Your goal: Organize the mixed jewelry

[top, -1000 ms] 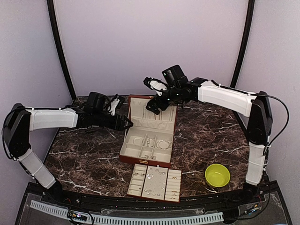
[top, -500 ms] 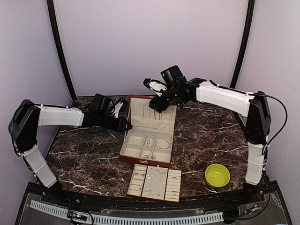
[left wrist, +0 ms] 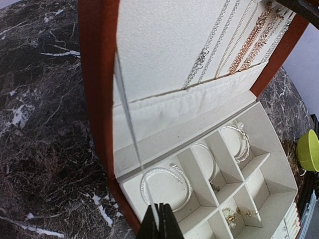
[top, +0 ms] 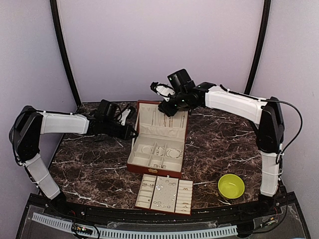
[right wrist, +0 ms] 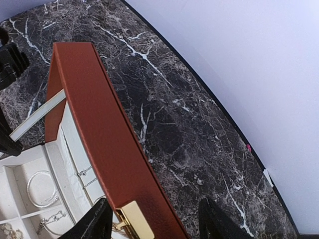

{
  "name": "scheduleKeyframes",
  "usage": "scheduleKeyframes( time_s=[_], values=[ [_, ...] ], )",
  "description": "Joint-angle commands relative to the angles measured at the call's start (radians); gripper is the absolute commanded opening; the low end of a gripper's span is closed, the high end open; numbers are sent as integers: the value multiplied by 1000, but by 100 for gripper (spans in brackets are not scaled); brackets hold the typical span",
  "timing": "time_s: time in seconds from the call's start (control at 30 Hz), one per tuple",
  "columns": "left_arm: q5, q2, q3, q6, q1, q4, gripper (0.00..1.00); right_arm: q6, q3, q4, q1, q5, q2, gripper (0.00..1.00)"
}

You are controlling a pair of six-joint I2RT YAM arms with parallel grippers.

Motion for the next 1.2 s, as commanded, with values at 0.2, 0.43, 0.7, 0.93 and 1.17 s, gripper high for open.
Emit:
scheduleKeyframes(
  time_s=[0.2,0.43,0.7,0.93,1.17],
  values=[
    [3,-11,18,20,2,-30,0,26,18,30,7,94,41,50],
    [9,-15,15,24,2,-29,0,29,6,29,9,103,41,45],
    [9,-23,15,29,2,-27,0,15,-19,21,5,63,-23,54],
    [6,-30,15,32,2,-29,0,-7,-12,2,4,30,-54,66],
    [6,-34,15,33,2,-31,0,1,5,-19,2,3,-76,70]
  ],
)
